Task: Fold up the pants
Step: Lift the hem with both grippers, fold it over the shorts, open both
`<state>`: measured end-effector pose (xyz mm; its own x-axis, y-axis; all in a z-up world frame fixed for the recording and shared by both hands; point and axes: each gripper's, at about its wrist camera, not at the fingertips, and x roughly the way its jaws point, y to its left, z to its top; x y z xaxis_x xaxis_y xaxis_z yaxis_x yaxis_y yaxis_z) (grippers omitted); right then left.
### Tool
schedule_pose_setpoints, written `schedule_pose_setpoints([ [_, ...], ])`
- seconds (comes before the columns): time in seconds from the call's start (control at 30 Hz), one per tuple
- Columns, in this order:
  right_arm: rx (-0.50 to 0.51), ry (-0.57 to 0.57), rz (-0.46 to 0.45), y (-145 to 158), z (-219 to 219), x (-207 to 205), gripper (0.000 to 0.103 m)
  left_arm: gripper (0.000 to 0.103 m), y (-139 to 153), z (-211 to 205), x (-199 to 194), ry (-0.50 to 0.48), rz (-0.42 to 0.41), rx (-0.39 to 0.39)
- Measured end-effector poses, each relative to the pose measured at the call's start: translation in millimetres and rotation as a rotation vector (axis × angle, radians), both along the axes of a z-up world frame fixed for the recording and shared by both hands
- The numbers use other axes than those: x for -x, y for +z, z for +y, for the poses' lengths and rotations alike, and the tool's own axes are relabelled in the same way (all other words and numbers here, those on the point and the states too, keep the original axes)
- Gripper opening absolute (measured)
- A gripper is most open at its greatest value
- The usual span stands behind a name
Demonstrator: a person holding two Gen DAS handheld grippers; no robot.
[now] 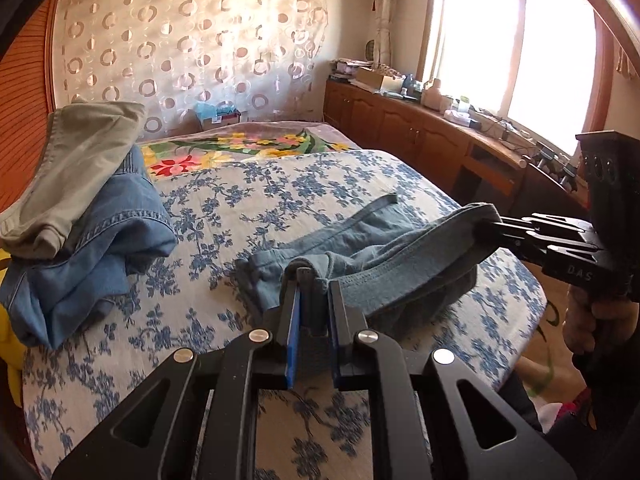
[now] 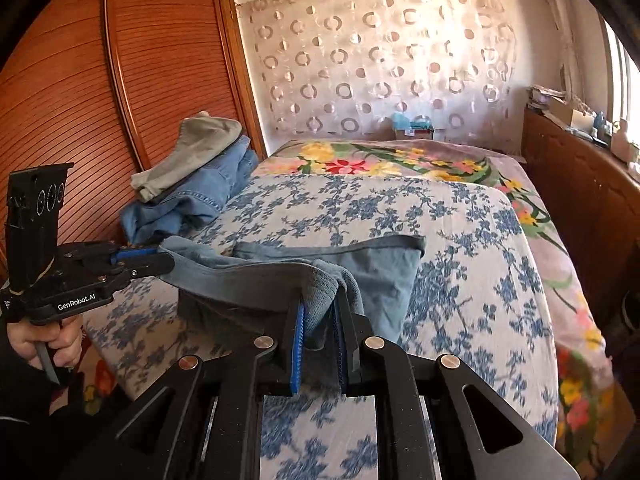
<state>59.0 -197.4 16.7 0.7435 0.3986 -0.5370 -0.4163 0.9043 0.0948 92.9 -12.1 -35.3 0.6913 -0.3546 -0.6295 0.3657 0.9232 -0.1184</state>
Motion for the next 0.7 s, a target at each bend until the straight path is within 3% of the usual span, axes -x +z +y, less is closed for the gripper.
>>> schedule_pose_setpoints([
  [0.37, 0.035, -0.027, 0.024, -4, 13, -42, 0.013, 0.013, -14, -2, -48, 0.035, 0.041, -0.031],
  [0.7, 0.049, -0.049, 0.025, -8, 18, -72, 0.013, 0.013, -19, -6, -69, 0.046, 0.046, -0.047],
])
